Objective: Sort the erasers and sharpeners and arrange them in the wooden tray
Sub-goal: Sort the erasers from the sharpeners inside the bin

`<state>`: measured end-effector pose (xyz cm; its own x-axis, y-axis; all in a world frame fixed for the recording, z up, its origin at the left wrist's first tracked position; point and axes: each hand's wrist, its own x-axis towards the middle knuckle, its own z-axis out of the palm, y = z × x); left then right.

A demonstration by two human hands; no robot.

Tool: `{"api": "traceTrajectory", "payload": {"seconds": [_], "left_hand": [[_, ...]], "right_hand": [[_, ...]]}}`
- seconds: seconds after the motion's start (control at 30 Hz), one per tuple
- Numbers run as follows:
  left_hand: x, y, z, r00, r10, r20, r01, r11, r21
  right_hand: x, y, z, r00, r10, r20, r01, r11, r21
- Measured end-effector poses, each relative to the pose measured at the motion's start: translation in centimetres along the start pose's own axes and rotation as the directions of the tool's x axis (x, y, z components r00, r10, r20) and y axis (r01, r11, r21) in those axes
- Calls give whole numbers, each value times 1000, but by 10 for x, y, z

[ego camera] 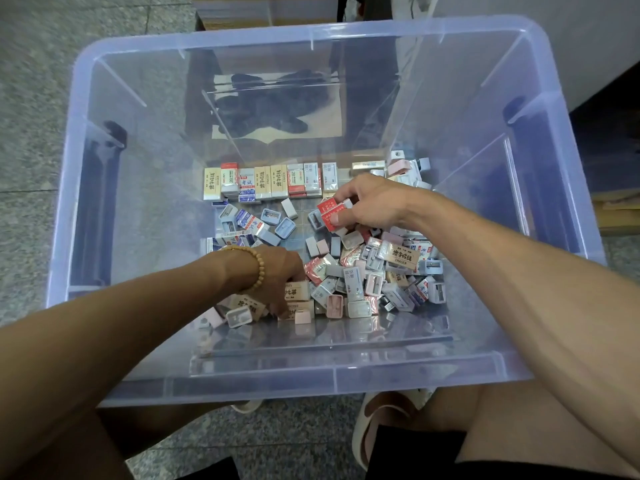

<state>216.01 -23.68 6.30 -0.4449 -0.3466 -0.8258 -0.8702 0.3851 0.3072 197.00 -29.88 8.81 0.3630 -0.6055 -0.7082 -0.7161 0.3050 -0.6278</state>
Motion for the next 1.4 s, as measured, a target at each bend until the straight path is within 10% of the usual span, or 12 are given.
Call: {"api": "traceTrajectory", "payload": {"seconds": [0.47,1.0,1.2,1.4], "left_hand": [[-10,-10,-21,997,33,71,6,868,-496],[-24,-7,-29,889,-383,-249,-166,236,-957],[-36,-2,-36,819,-557,-136,-259,-147,-955],[-76,-5,-29,747,-665,2,-237,-269,-933]], "right_hand": [[-2,-4,-1,999,-14,-48,13,1000,-21],[7,-3,-4,995,-3,-102,37,942,333],[13,-2,-4,990,-3,-144,60,918,392],[22,-26,5,985,-34,-168,102,905,414]]}}
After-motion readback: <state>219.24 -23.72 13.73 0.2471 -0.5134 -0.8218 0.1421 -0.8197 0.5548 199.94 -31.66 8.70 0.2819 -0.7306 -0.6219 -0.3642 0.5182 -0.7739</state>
